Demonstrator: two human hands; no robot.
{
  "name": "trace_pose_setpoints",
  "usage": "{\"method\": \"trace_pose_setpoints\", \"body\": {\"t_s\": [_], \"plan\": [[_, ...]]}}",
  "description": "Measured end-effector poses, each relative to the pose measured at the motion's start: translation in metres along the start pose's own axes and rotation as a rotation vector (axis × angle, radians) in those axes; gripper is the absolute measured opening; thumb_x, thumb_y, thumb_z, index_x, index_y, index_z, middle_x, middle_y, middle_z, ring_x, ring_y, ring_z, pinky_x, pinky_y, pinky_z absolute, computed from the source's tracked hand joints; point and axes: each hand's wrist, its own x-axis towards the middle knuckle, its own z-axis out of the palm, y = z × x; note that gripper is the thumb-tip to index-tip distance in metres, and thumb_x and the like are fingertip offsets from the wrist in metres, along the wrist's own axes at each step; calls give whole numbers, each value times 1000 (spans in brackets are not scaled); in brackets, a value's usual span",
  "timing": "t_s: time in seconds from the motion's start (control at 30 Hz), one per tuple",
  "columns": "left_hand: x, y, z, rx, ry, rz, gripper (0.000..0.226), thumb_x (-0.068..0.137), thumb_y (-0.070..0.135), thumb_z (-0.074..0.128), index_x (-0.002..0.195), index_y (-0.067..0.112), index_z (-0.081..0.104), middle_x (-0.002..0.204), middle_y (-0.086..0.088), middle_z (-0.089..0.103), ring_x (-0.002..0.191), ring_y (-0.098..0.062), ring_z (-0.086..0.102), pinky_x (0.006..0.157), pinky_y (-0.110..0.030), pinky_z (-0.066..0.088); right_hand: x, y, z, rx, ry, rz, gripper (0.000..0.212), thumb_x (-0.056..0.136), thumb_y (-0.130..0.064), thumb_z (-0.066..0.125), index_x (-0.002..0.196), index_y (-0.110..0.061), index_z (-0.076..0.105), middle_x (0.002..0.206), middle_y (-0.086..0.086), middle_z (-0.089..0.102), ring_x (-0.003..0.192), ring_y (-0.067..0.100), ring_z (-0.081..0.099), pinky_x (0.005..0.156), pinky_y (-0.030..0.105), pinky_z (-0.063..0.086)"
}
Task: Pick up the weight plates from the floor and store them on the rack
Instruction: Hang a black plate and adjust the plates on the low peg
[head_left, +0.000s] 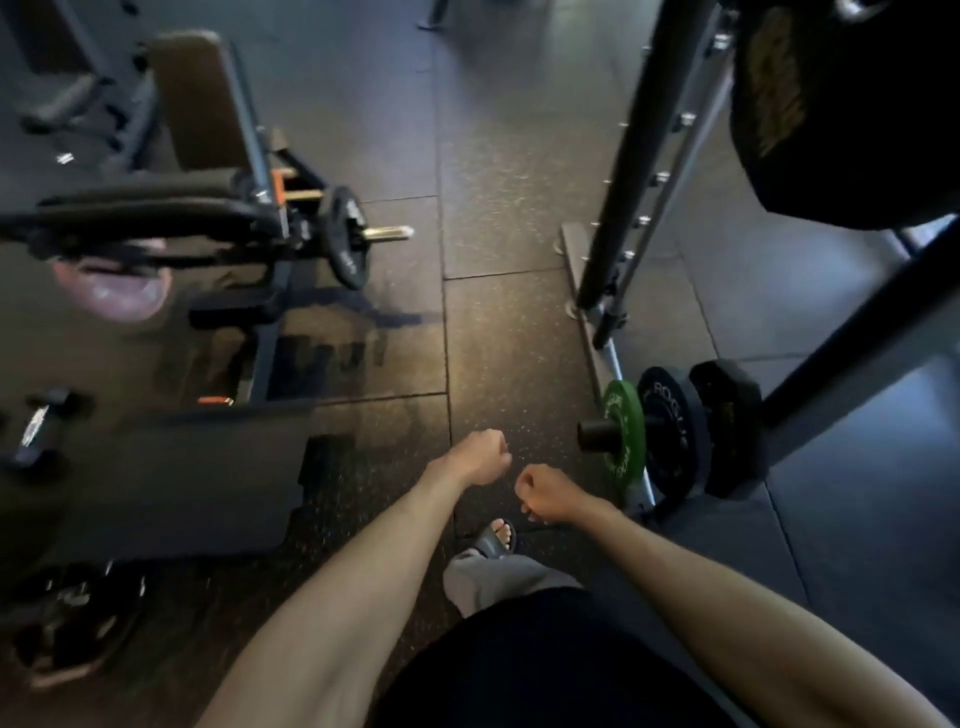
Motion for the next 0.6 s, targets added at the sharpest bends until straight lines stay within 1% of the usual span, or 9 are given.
{"method": "trace_pose_setpoints", "body": {"t_s": [0.03, 0.07, 0.17, 0.27, 0.33, 0.4, 0.5, 0.57, 0.6], "plan": [[13, 4, -7, 49, -25, 33, 31, 97, 26, 51, 120, 9, 63, 126, -14, 65, 118, -30, 60, 92, -35, 47, 7, -1, -4, 34, 47, 25, 22, 98, -22, 50, 103, -9, 67, 104, 14, 72, 93, 25, 68, 82, 39, 54], [24, 8, -14, 95, -57, 63, 30, 96, 26, 53, 119, 10, 63, 125, -14, 66, 118, -30, 61, 93, -35, 47, 11, -2, -8, 71, 78, 59, 22, 98, -23, 51, 107, -10, 67, 107, 13, 72, 97, 26, 68, 84, 37, 53], [58, 22, -32, 220, -159, 168, 29, 95, 28, 56, 115, 9, 65, 122, -16, 67, 116, -31, 63, 93, -35, 49, 12, -10, -21, 192, 137, 156, 25, 99, -20, 49, 111, -5, 66, 109, 16, 72, 101, 30, 68, 80, 34, 51], [82, 38, -39, 294, -221, 273, 28, 96, 28, 56, 113, 7, 66, 118, -17, 69, 112, -31, 64, 93, -38, 51, 4, -10, -28, 354, 221, 272, 27, 100, -18, 47, 111, -2, 66, 105, 18, 71, 98, 34, 69, 66, 33, 50], [90, 51, -43, 340, -239, 331, 30, 98, 30, 52, 112, 6, 64, 117, -18, 69, 110, -33, 65, 92, -40, 51, -1, -9, -30, 464, 271, 329, 29, 102, -19, 45, 111, -1, 66, 103, 20, 71, 91, 33, 69, 65, 34, 50], [96, 62, -44, 345, -234, 383, 34, 100, 33, 45, 111, 6, 62, 117, -20, 67, 110, -37, 63, 92, -41, 50, -7, -11, -29, 545, 293, 367, 32, 103, -18, 42, 112, 1, 66, 107, 20, 70, 88, 28, 65, 63, 31, 46], [107, 81, -44, 339, -287, 456, 38, 101, 39, 40, 108, 7, 59, 119, -21, 65, 109, -39, 61, 93, -43, 49, -12, -11, -19, 650, 350, 445, 27, 103, -15, 43, 107, 1, 65, 107, 21, 69, 89, 32, 64, 55, 27, 42], [111, 94, -46, 356, -364, 516, 41, 101, 40, 41, 115, 6, 60, 122, -20, 65, 112, -37, 61, 93, -42, 49, -17, -13, -12, 754, 456, 523, 29, 101, -16, 44, 109, 3, 66, 108, 22, 70, 85, 29, 63, 54, 23, 43], [112, 99, -46, 372, -408, 544, 44, 101, 42, 42, 120, 7, 60, 124, -19, 64, 113, -36, 60, 94, -41, 49, -19, -14, -9, 819, 513, 569, 31, 101, -20, 44, 108, 1, 66, 108, 21, 70, 86, 27, 63, 59, 26, 48]]}}
